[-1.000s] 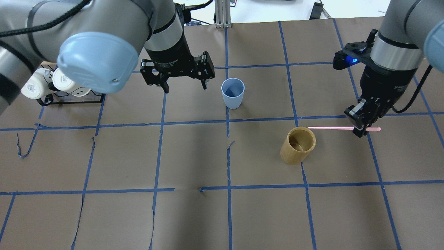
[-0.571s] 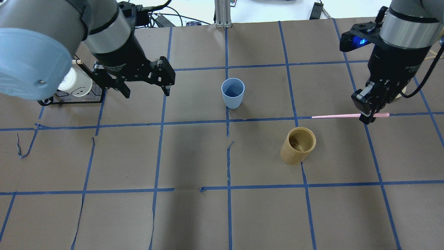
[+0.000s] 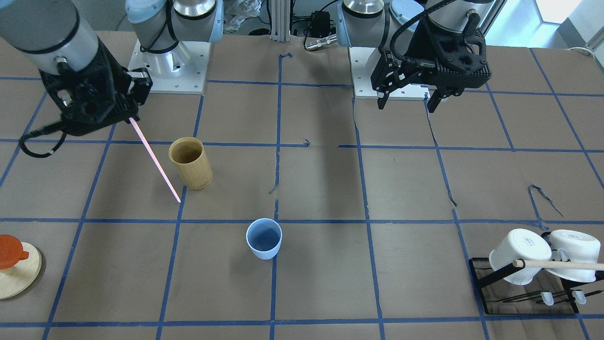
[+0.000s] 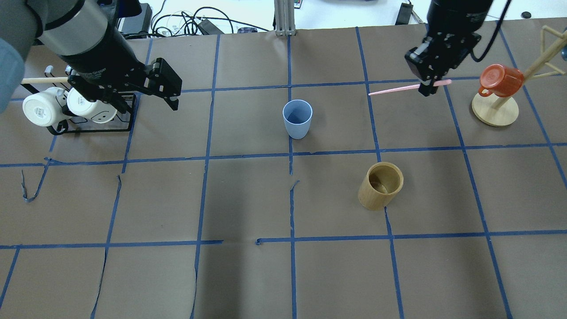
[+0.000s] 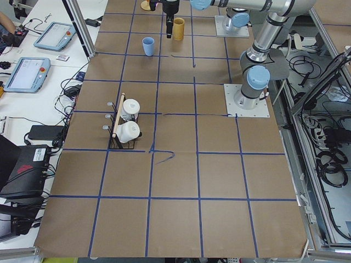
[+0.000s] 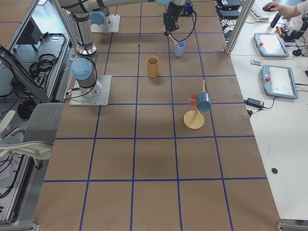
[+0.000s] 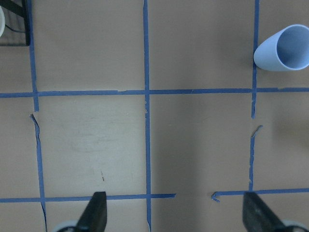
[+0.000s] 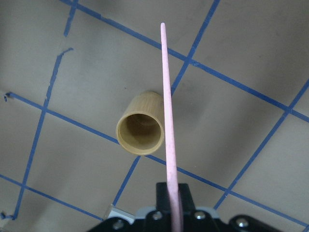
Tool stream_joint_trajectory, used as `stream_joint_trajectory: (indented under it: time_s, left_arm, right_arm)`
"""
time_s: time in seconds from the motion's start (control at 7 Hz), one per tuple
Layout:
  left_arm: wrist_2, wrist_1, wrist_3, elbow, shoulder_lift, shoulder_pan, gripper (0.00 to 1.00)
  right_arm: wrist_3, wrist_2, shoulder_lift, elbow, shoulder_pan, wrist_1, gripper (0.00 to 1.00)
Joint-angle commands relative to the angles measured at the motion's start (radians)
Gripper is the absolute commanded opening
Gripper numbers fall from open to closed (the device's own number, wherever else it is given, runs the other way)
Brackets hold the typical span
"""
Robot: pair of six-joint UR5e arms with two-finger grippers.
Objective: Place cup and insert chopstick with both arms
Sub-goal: 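Withdraw the left gripper while the right carries the chopstick toward the blue cup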
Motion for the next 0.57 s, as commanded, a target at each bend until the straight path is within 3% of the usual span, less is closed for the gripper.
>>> stream_joint_trajectory:
  time_s: [0.0,0.43]
  left_arm:
    - [0.0,0.005,0.0,0.0,0.001,0.005,1.0]
    - [0.0,0.005,0.0,0.0,0.001,0.007,1.0]
  right_arm:
    - [0.28,0.025,0.124,-0.065,0.131,-0.081,0.0]
    - [0.439,0.078,0.19,-0.074,0.257,-0.13,0.0]
